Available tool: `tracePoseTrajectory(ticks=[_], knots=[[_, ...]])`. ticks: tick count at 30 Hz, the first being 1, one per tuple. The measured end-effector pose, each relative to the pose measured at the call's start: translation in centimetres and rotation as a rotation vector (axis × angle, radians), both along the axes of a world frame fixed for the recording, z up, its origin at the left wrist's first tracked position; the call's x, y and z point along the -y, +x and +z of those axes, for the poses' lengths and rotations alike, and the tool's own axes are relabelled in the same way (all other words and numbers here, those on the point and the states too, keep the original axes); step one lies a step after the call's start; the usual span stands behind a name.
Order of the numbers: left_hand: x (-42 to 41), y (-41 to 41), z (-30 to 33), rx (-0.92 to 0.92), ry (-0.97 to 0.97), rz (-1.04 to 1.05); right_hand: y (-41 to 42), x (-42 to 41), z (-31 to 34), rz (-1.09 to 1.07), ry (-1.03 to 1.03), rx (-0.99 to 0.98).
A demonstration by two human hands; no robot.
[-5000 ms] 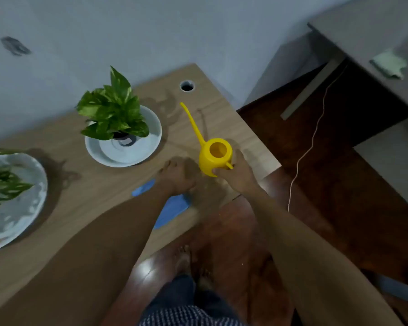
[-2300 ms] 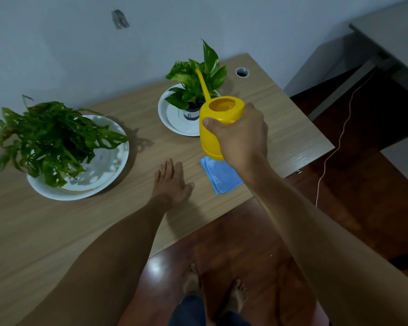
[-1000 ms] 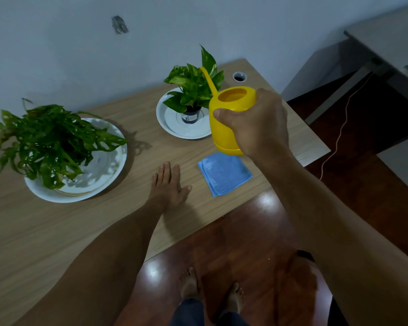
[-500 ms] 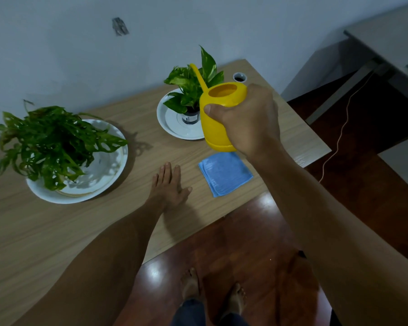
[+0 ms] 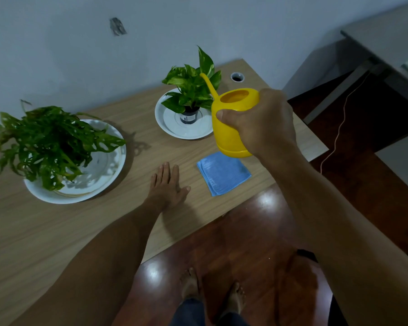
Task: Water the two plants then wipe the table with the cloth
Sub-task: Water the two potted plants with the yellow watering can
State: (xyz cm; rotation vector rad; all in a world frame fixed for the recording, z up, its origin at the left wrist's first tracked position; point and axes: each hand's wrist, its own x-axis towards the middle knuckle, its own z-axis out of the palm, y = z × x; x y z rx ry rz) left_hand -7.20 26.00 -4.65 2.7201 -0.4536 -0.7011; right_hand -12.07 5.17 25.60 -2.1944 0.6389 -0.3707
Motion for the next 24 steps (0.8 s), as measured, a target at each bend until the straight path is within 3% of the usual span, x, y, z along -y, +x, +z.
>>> tracePoseTrajectory(ticks=[13, 24], knots=[[0.0, -0.2, 0.0, 0.008, -0.020, 0.022, 1.5, -0.8, 0.8, 0.033, -0.021, 0.086], [-0.1, -0.2, -0.9, 0.053, -0.018, 0.029, -0.1, -0.8, 1.0, 0.094, -0.011, -0.031]])
